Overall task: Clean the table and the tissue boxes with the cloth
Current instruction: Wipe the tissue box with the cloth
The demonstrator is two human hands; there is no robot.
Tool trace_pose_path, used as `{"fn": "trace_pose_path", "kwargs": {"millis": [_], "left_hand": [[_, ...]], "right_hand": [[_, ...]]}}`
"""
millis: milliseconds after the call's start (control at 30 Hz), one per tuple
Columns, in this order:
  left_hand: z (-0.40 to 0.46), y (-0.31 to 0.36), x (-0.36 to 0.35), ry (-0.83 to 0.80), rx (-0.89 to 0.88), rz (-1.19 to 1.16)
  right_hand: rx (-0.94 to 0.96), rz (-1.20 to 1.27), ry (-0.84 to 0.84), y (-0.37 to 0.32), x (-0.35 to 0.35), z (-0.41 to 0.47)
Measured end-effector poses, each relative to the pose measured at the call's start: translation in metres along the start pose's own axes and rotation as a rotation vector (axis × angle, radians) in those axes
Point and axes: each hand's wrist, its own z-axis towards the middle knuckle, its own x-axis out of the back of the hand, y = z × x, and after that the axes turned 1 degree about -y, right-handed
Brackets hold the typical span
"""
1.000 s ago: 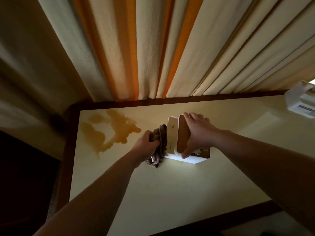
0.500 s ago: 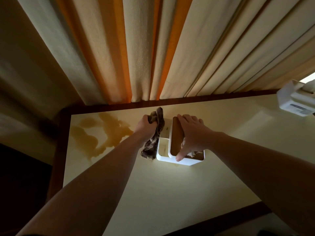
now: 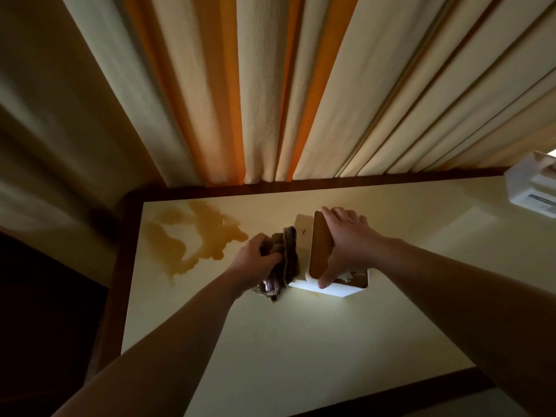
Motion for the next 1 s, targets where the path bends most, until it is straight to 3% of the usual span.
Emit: {"fn": "trace_pose_path", "kwargs": {"millis": [267, 433, 800, 1000], "left_hand": [[0.062, 0.041, 0.001, 0.120, -0.032, -0.008], [0.082, 0.037, 0.003, 0.076, -0.004, 0.006], [-0.002, -0.008, -0.012, -0.040, 0.062, -0.003], [-0.011, -0.003, -0.014, 0.049, 0.009, -0.029]], "right_hand": [[0.049, -0.057, 0.026, 0.005, -0.005, 0.002], [0.035, -0.050, 0.041, 0.005, -0.007, 0.005], [0.014, 0.009, 0.031, 0.001, -0.002, 0.000], [-0.006, 0.028, 0.022, -0.001, -0.002, 0.000]]}}
